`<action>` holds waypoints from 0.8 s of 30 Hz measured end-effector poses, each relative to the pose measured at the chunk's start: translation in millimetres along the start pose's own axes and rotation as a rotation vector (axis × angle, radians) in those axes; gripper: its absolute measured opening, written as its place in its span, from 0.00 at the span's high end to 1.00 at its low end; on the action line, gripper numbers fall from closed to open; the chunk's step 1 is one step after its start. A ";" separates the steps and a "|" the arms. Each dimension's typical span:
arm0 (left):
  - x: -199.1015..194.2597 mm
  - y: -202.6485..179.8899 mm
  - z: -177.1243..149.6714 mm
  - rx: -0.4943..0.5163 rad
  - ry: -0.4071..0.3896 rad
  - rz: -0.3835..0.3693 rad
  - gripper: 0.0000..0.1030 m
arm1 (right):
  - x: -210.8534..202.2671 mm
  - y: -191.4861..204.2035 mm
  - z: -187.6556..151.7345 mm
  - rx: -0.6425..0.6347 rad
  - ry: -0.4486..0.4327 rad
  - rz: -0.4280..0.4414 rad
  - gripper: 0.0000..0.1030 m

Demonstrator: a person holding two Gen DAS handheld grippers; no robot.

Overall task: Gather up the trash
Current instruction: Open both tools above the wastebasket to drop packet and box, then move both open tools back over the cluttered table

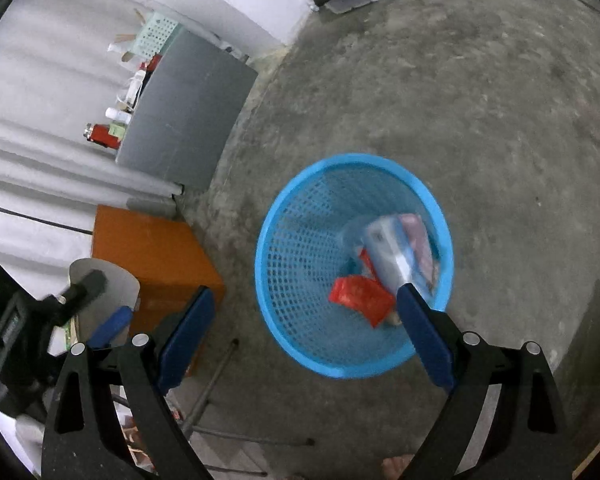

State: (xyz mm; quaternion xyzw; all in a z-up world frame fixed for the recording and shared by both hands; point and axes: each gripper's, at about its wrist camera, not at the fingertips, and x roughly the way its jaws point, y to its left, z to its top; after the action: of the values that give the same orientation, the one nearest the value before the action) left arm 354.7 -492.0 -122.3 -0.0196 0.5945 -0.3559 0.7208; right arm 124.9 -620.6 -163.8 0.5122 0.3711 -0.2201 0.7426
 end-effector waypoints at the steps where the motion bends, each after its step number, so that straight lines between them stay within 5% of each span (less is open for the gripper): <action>1: -8.1 -1.3 -2.2 0.009 -0.010 -0.009 0.33 | -6.7 -4.7 -4.8 0.004 -0.009 0.005 0.15; 10: -109.9 -17.5 -41.7 0.161 -0.121 -0.132 0.33 | -74.6 5.9 -55.6 -0.070 -0.132 0.023 0.14; 15: -185.7 -9.5 -77.5 0.192 -0.210 -0.192 0.31 | -118.4 38.5 -92.4 -0.190 -0.173 0.108 0.12; 24: -304.9 19.9 -166.8 0.234 -0.426 -0.182 0.26 | -171.9 118.0 -154.3 -0.502 -0.233 0.209 0.08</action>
State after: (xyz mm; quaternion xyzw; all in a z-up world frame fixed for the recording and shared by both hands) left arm 207.0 -247.7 77.0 -0.0641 0.3797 -0.4734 0.7922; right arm 50.2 -442.5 9.4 0.3192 0.2714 -0.1008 0.9024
